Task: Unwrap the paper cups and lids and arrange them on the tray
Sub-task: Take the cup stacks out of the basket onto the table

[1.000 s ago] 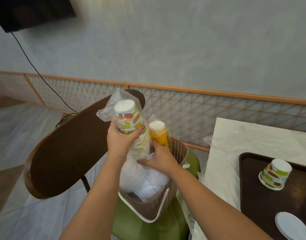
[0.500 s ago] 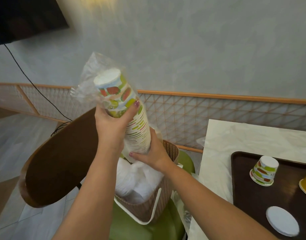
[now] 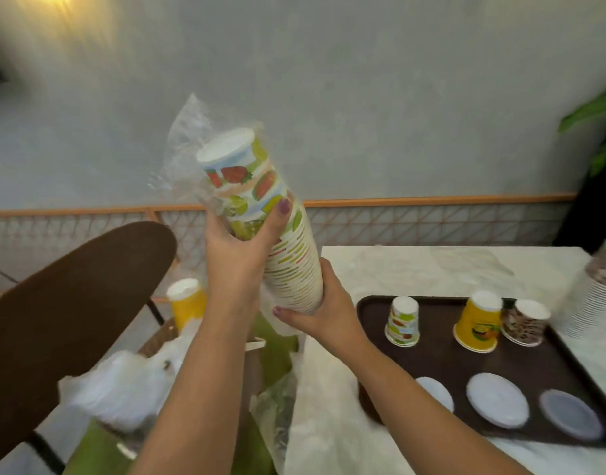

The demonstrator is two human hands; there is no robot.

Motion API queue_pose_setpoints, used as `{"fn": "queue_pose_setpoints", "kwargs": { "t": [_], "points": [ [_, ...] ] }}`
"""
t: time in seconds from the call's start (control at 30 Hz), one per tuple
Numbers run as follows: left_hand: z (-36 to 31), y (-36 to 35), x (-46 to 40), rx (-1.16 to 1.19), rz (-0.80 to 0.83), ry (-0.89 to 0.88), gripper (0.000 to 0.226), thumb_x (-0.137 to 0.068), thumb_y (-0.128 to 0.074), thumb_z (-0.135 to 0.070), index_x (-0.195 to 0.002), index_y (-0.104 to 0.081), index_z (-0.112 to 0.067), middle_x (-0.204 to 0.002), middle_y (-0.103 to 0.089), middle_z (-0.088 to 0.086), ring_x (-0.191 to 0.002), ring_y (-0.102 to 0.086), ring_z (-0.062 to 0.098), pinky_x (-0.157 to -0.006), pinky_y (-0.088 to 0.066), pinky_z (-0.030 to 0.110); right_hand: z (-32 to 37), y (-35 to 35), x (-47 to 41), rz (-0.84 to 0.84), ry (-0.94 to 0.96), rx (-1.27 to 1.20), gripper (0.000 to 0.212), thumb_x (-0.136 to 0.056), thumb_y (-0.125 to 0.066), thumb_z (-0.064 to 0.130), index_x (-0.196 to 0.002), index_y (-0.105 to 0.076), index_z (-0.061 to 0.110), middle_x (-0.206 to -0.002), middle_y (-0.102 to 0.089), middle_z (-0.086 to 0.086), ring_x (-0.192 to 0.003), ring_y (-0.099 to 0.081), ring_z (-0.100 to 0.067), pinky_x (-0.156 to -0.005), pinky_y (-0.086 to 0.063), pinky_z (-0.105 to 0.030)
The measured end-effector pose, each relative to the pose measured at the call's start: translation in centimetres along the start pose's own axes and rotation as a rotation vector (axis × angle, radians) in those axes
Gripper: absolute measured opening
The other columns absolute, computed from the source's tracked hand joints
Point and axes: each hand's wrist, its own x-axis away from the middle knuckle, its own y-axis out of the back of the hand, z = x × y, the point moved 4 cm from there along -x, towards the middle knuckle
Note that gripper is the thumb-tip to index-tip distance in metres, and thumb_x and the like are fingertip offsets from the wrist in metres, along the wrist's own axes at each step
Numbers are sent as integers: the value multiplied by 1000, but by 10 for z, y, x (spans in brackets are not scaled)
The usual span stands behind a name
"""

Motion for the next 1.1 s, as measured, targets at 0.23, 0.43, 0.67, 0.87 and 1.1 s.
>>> {"fn": "queue_pose_setpoints", "kwargs": {
  "t": [0.23, 0.43, 0.67, 0.87, 1.1],
  "points": [
    [53, -126, 43, 41, 228, 146, 73, -50, -82, -36, -114, -58, -10, -96, -73, -9, -94, -69, 12, -79, -55, 29, -39, 139, 38, -206, -102, 73, 79, -59, -89, 27, -124, -46, 31, -116, -61, 12, -105, -58, 0, -88, -52, -26],
    [95, -232, 91, -23, 469, 242, 72, -55, -89, -35, -115, -60, -10, -107, -71, -1, -100, -68, 14, -87, -53, 36, -75, 254, 76, -374, -199, 136, 73, -56, -90, 27, -117, -50, 35, -107, -65, 15, -100, -61, 0, -85, -53, -29],
    [159, -343, 141, -110, 694, 368, 78, -49, -90, -36, -117, -57, -13, -111, -70, -2, -103, -66, 13, -92, -52, 40, -125, 369, 114, -508, -315, 211, 72, -58, -89, 24, -110, -44, 46, -102, -61, 22, -92, -58, 10, -70, -43, -4],
    [222, -407, 166, -208, 741, 414, 83, -45, -88, -41, -118, -55, -16, -114, -67, -3, -105, -64, 11, -94, -51, 39, -187, 432, 122, -545, -393, 224, 70, -57, -90, 20, -103, -44, 47, -99, -60, 24, -91, -59, 3, -71, -43, -10],
    [292, -443, 182, -273, 776, 508, 74, -58, -90, -22, -121, -53, -16, -118, -64, -2, -108, -61, 10, -92, -51, 30, -247, 466, 121, -509, -488, 249, 73, -61, -88, 21, -117, -42, 28, -105, -55, 10, -92, -54, -7, -68, -38, -6]
  ]
}}
